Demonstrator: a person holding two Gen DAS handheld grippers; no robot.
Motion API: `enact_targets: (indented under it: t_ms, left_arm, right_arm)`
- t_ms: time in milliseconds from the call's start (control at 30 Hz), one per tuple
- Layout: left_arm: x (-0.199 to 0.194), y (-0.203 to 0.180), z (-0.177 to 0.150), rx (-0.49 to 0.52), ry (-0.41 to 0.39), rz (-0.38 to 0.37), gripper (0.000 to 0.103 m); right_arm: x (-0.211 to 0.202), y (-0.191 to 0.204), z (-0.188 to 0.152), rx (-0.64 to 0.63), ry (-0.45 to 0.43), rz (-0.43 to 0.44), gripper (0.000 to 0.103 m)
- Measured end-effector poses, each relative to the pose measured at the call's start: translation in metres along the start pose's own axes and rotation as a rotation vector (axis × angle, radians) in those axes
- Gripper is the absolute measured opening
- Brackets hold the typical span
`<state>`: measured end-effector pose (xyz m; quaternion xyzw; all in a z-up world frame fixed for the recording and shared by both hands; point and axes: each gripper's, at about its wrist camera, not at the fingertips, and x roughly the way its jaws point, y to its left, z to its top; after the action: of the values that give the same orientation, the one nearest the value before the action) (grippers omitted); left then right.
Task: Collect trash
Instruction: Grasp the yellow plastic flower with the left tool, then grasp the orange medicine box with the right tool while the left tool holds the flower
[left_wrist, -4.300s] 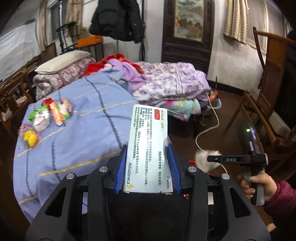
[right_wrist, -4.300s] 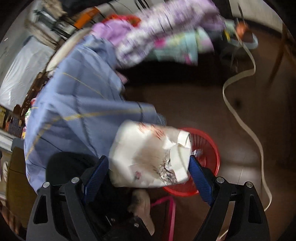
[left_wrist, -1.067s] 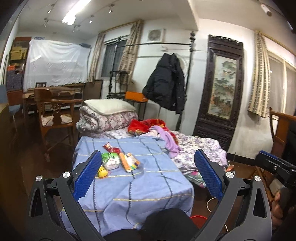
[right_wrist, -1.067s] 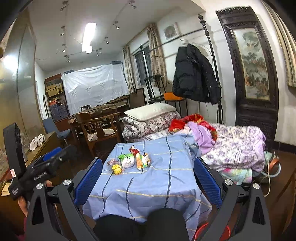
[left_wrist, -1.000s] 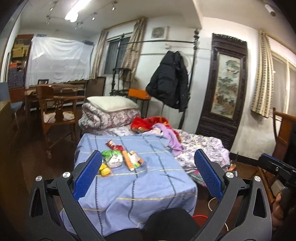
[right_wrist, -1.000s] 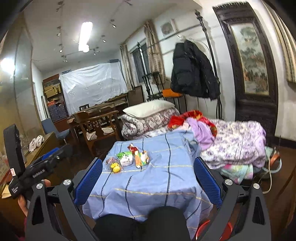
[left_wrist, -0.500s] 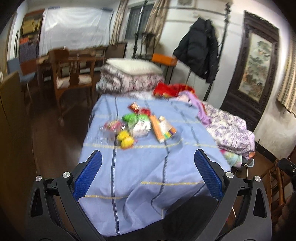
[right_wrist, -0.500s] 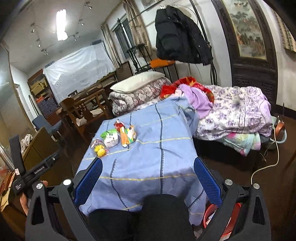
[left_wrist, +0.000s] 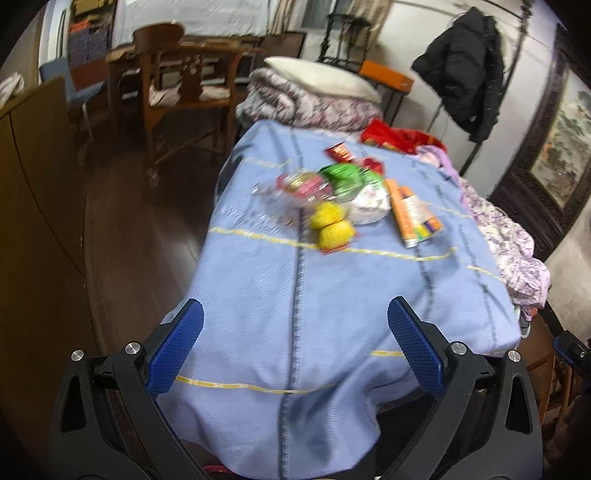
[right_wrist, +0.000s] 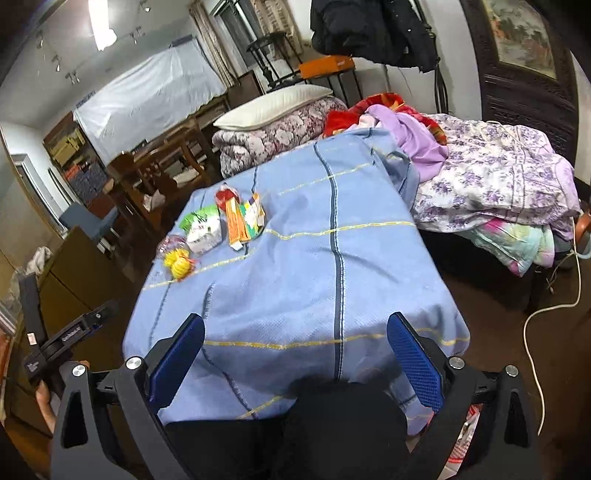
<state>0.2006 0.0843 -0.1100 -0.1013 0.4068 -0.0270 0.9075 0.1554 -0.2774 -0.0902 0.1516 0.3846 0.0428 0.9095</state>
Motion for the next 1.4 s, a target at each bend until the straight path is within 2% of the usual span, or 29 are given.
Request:
enact_targets:
  t_ms: [167, 367, 467, 567, 633, 767, 800, 867, 1000, 1167, 1400]
  left_arm:
    - [0.028, 0.009, 0.01, -0.001, 0.064, -0.009, 0.096]
    - [0.056, -0.005, 0.042, 0.044, 0.04, 0.001, 0.096]
    - [0.078, -0.017, 0.054, 0.076, 0.047, -0.018, 0.096]
    - [0.099, -0.029, 0.061, 0.114, 0.036, -0.001, 0.095]
    - [0.112, -0.032, 0.066, 0.116, 0.043, -0.003, 0.087]
    - [0.131, -0.034, 0.07, 0.109, 0.088, -0.048, 0.05]
    - [0.13, -0.034, 0.069, 0.108, 0.094, -0.076, 0.038]
    - [0.12, -0.038, 0.063, 0.108, 0.089, -0.11, 0.037]
    - [0.075, -0.048, 0.039, 0.136, 0.044, -0.19, 0.037]
    - [0.04, -0.046, 0.018, 0.133, 0.023, -0.225, 0.037]
    - [0.016, -0.014, 0.004, 0.065, 0.0, -0.199, 0.037]
  right_arm:
    - [0.035, 0.01, 0.002, -0.021, 0.022, 0.016, 0.097]
    - [0.044, 0.024, -0.001, -0.1, -0.012, 0.012, 0.097]
    - [0.044, 0.023, 0.001, -0.12, -0.04, 0.002, 0.097]
    - [0.045, 0.017, 0.004, -0.114, -0.049, 0.014, 0.097]
    - [0.048, 0.014, 0.005, -0.112, -0.044, 0.012, 0.097]
    - [0.051, 0.01, 0.006, -0.101, -0.037, 0.011, 0.097]
    - [0.05, 0.009, 0.007, -0.099, -0.038, 0.01, 0.097]
    - [0.048, 0.009, 0.007, -0.098, -0.044, 0.009, 0.097]
    - [0.041, 0.013, 0.006, -0.098, -0.059, 0.019, 0.097]
    - [0.033, 0.024, 0.004, -0.11, -0.066, 0.045, 0.097]
    - [0.025, 0.044, 0.011, -0.147, -0.083, 0.078, 0.097]
